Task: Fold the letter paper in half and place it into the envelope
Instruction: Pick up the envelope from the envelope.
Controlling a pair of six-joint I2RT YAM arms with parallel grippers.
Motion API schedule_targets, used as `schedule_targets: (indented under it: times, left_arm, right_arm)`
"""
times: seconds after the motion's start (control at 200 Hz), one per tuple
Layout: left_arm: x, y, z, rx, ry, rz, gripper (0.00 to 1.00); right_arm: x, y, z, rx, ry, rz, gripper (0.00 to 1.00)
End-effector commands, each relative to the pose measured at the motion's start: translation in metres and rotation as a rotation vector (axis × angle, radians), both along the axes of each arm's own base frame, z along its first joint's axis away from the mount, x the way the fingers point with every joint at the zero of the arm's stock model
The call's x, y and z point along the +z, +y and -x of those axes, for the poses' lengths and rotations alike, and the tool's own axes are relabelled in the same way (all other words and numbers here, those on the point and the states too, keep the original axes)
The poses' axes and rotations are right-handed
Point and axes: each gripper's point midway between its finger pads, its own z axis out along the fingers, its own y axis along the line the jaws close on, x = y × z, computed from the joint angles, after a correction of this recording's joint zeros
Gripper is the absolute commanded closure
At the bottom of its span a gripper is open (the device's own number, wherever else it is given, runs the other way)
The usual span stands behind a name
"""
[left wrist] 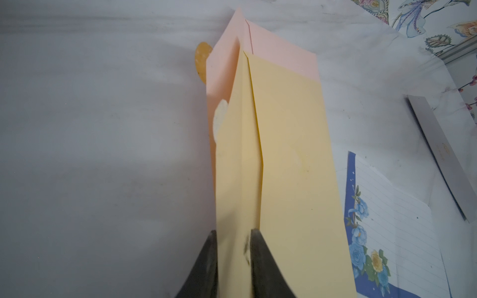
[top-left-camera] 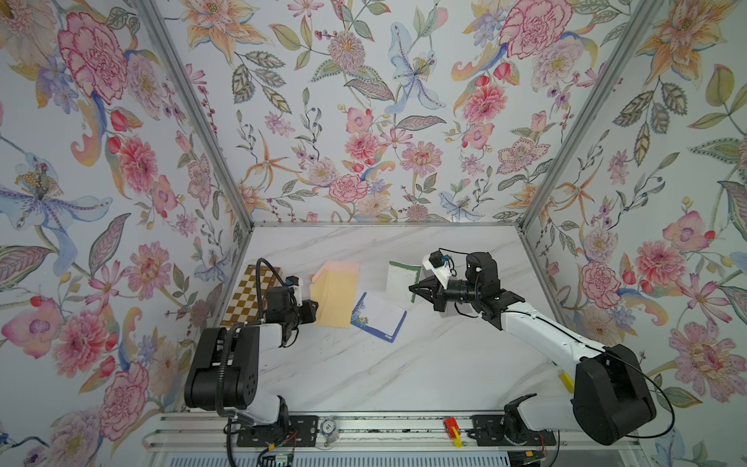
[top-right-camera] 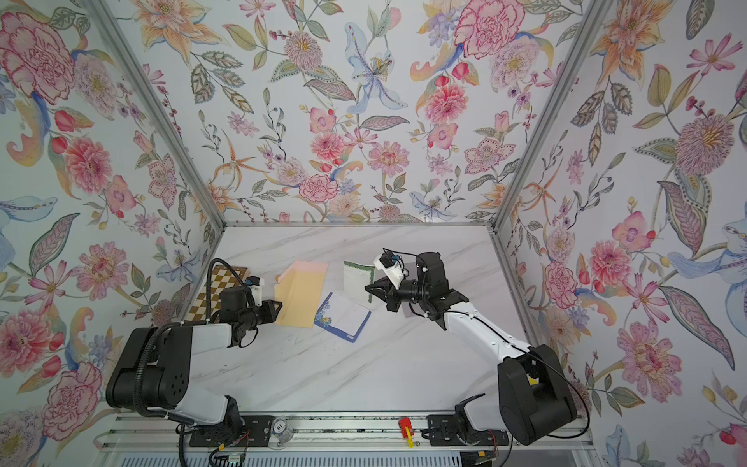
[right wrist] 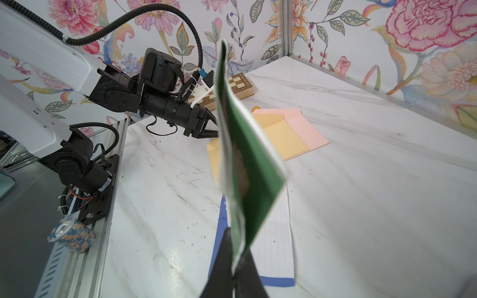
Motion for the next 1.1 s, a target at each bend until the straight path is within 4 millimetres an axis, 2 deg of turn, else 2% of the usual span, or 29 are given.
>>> schedule_targets:
  times: [0.0, 0.571, 0.646, 0.831, 0.956, 1.096]
  left_arm:
    - [0.008, -0.002, -0.01, -0.01, -0.038, 0.0, 0.79]
    - [0.018, -0.005, -0.012, -0.022, -0.074, 0.01, 1.0]
    - [0.02, -0.005, -0.011, -0.024, -0.079, 0.007, 1.0]
    - [0.039, -0.007, -0.011, -0.043, -0.101, -0.001, 1.0]
    - [0.062, -0.005, -0.01, -0.05, -0.129, -0.033, 1.0]
    - [0.094, -0.004, -0.009, -0.077, -0.169, -0.07, 1.0]
  right_arm:
    - [-0.002, 0.002, 0.004, 0.009, 0.011, -0.003, 0.95]
    - [-0.002, 0.002, 0.005, 0.012, 0.014, -0.002, 0.95]
    - [-0.001, 0.001, 0.005, 0.013, 0.012, -0.001, 0.95]
    - [0.0, 0.001, 0.005, 0.022, 0.001, 0.02, 0.95]
    - [0.005, -0.001, 0.0, 0.013, -0.039, 0.058, 0.98]
    - [0.014, -0.008, -0.016, -0.038, -0.105, 0.134, 1.0]
